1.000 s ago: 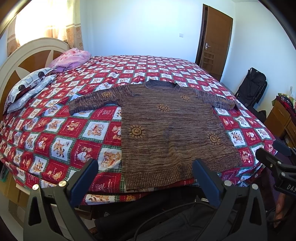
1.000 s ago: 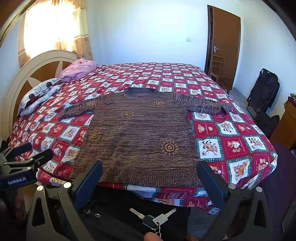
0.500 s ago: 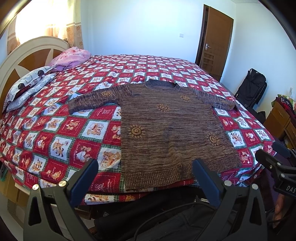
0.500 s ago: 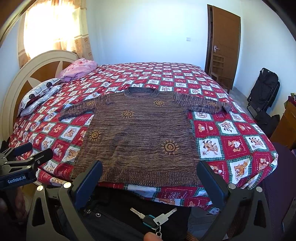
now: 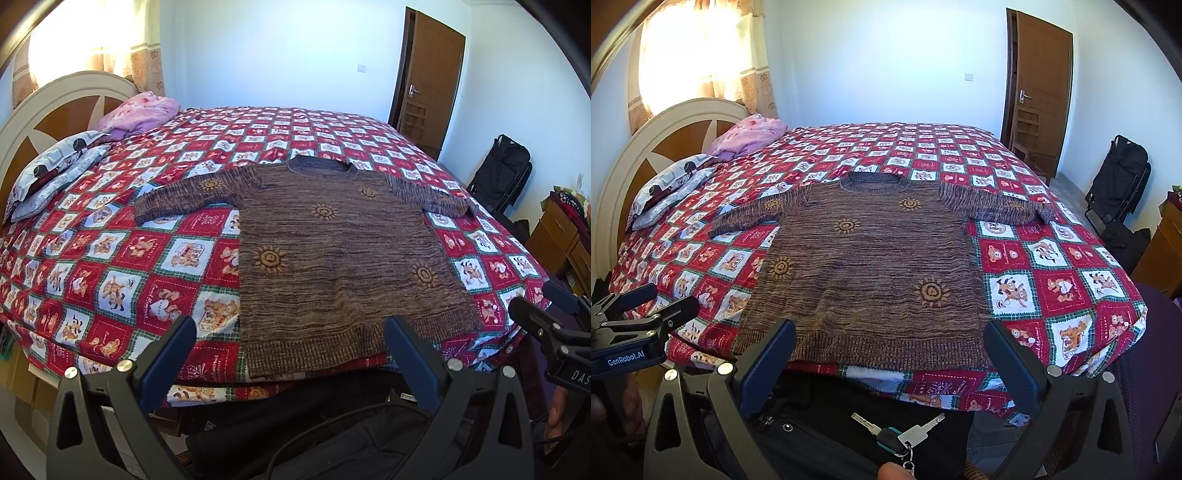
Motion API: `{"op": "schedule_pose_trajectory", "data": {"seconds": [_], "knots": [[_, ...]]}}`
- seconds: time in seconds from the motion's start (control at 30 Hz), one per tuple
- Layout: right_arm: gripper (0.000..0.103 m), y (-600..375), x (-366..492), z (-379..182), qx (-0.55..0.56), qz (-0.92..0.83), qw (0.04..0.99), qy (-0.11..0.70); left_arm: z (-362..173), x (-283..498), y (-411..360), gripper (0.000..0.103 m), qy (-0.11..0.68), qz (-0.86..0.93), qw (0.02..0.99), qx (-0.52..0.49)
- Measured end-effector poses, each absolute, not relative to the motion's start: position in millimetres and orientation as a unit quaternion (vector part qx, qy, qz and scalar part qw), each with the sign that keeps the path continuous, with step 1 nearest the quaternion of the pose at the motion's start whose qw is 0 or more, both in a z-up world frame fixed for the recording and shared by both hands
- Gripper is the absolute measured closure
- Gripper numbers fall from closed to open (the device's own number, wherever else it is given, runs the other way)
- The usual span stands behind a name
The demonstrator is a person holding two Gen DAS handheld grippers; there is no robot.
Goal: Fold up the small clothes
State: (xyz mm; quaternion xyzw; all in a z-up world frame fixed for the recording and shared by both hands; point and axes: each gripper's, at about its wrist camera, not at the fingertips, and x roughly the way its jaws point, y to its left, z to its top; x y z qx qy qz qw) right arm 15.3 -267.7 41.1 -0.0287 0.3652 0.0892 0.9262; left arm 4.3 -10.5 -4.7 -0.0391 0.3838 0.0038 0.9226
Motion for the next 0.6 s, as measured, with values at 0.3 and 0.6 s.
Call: {"op": "schedule_pose_trajectory", "data": {"seconds": [0.3,0.6], "knots": [[0.001,-267.6,15.3,40.9,-0.029,0.089,0.926,0.365,-5.2,4.9,-9.0,0.000,0.385,0.003,0.922,-0.041],[0.001,-267.4,15.4,40.9,-0.029,0.089,0.926,0.366,-6.3,5.2,-10.2,0.000,0.385,0.003,0.922,-0.041]]}}
